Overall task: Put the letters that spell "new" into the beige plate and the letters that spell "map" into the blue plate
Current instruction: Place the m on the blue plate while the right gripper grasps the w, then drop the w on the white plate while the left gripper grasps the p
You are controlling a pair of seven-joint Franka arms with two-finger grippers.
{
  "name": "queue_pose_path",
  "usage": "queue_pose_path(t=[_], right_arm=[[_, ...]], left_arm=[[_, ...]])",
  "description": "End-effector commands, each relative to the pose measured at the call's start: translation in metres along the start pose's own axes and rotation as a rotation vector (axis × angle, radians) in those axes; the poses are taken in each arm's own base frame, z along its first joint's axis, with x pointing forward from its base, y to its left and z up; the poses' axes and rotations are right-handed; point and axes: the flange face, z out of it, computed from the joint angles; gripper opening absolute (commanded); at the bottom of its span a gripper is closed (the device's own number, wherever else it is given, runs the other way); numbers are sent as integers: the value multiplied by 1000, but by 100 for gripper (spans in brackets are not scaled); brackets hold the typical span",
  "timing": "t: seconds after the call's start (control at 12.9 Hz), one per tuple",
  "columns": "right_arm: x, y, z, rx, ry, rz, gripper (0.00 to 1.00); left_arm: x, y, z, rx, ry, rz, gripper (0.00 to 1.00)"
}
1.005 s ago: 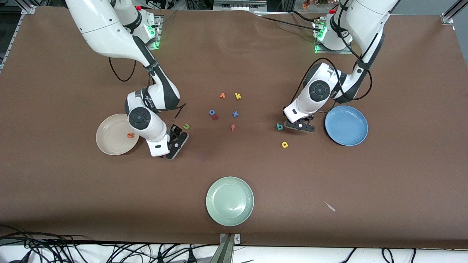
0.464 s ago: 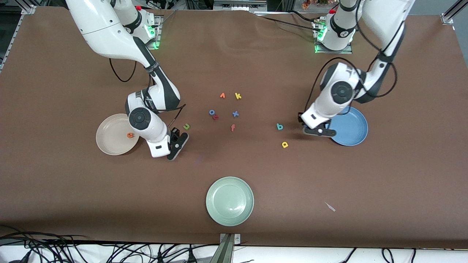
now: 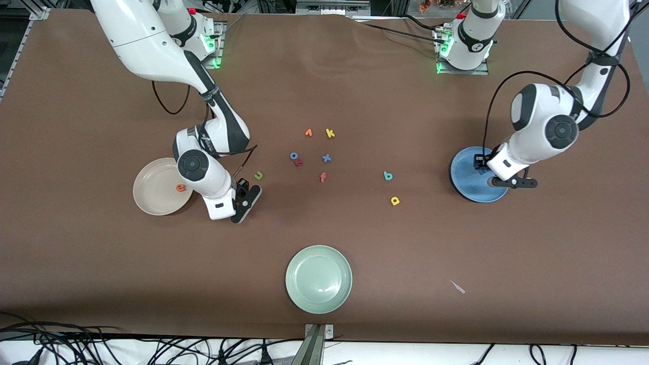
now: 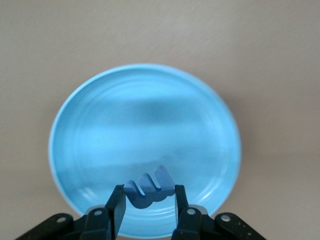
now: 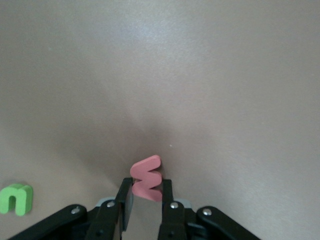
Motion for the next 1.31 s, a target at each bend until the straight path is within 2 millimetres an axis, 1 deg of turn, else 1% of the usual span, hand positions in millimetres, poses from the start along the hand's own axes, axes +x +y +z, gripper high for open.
queue_pose_path(t=[0.0, 0.08, 0.15, 0.23, 0.31, 0.39, 0.46, 0.54, 0.62, 0.77, 0.85, 0.93, 1.0, 1.08, 1.16, 1.24], right_arm=[[-1, 22, -26, 49, -50, 40, 0], [-10, 30, -36, 75, -86, 63, 0], [-28, 42, -37, 103, -128, 96, 0], [-47, 55, -38, 126, -164, 127, 0], [-61, 61, -37, 153, -199, 148, 0], [-79, 72, -43, 164, -227, 178, 0], [-95, 80, -49, 175, -260, 206, 0], [-111, 89, -52, 182, -287, 234, 0], [-123, 96, -54, 187, -305, 256, 0], [-145, 107, -47, 195, -326, 293, 0], [-157, 114, -42, 205, -330, 317, 27], [-161, 117, -41, 221, -315, 346, 99], [-159, 116, -44, 240, -288, 376, 100], [-156, 115, -50, 237, -282, 409, 100], [-148, 111, -58, 221, -278, 466, 100], [-140, 104, -60, 212, -289, 526, 100]], left_arm=[[-6, 8, 0, 15, -2, 47, 43], [-4, 8, 0, 14, 1, 48, 55], [-3, 12, -1, 12, 7, 52, 64], [-1, 13, -1, 12, 10, 48, 67], [-1, 16, -1, 12, 12, 53, 69], [0, 20, -3, 13, 15, 58, 69], [2, 34, -5, -5, 22, 64, 69], [11, 57, -5, -64, 31, 45, 69], [21, 80, -7, -119, 60, 31, 69], [32, 133, 7, -183, 97, 45, 69], [36, 155, 15, -210, 109, 34, 69], [40, 179, 26, -227, 106, 21, 69], [43, 203, 34, -233, 102, 5, 69], [41, 223, 42, -235, 99, -29, 69], [34, 245, 49, -236, 91, -61, 69], [26, 266, 56, -231, 80, -94, 69]])
